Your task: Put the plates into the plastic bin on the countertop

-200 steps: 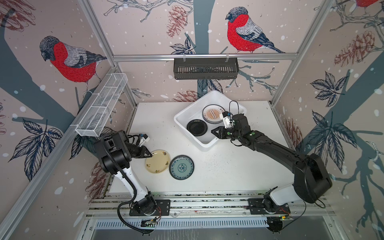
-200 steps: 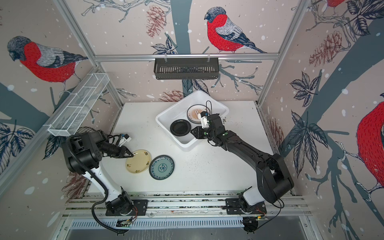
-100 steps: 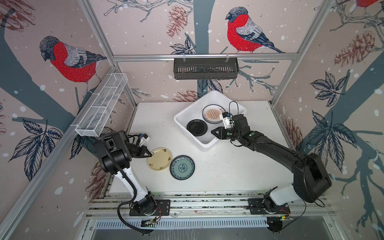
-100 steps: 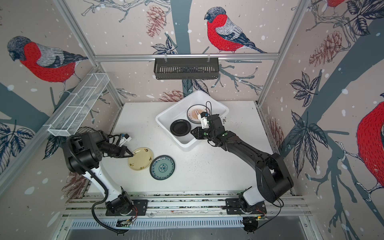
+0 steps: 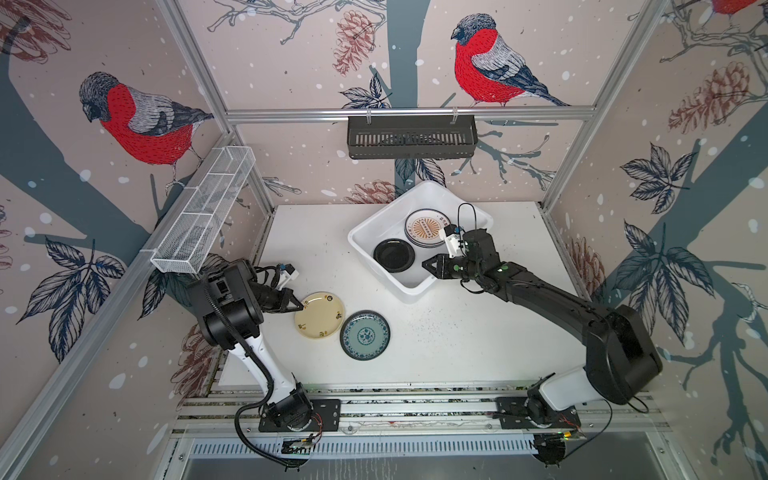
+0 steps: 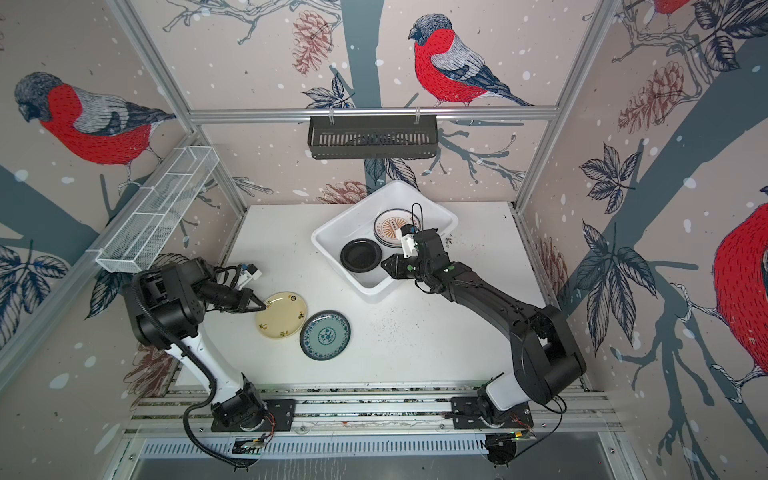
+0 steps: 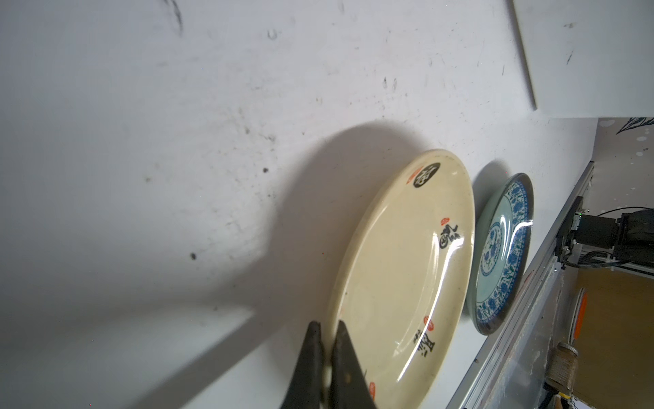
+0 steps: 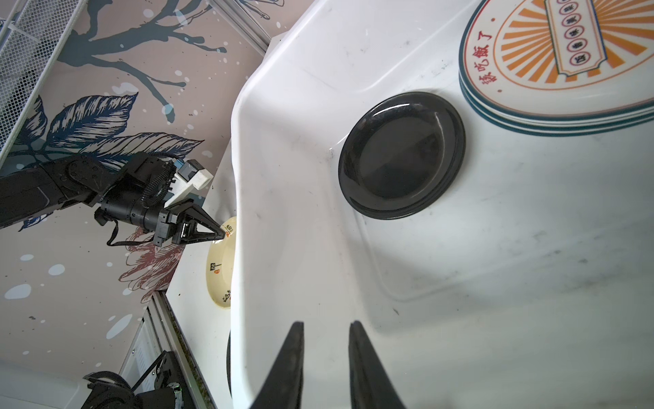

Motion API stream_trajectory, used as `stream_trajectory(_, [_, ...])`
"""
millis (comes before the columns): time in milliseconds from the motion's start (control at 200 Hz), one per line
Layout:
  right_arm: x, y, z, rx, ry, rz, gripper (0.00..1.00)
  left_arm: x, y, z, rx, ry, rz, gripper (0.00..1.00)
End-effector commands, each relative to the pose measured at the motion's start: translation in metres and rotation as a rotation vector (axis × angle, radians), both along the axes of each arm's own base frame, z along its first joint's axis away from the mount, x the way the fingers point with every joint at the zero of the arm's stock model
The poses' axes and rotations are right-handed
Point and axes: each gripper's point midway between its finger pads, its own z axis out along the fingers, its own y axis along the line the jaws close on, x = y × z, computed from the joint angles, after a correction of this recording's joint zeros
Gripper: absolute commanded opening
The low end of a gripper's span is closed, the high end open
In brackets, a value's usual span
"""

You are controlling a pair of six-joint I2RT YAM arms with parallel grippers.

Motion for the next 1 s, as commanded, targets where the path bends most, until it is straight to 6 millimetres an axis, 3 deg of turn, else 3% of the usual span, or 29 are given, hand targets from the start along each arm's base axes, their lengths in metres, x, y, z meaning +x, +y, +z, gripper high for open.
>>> stream_trajectory(0, [0.003,0.004,0.008,0.03,-0.02,0.0,0.25,-0.001,-0.002,0.008,-0.009,-0.008,-0.011,0.0])
stream_trajectory(996, [0.004,0.004,0.018,0.041,-0.039,0.004,0.25,0.017,-0.009,0.043,-0.154,-0.047,0.057,0.0])
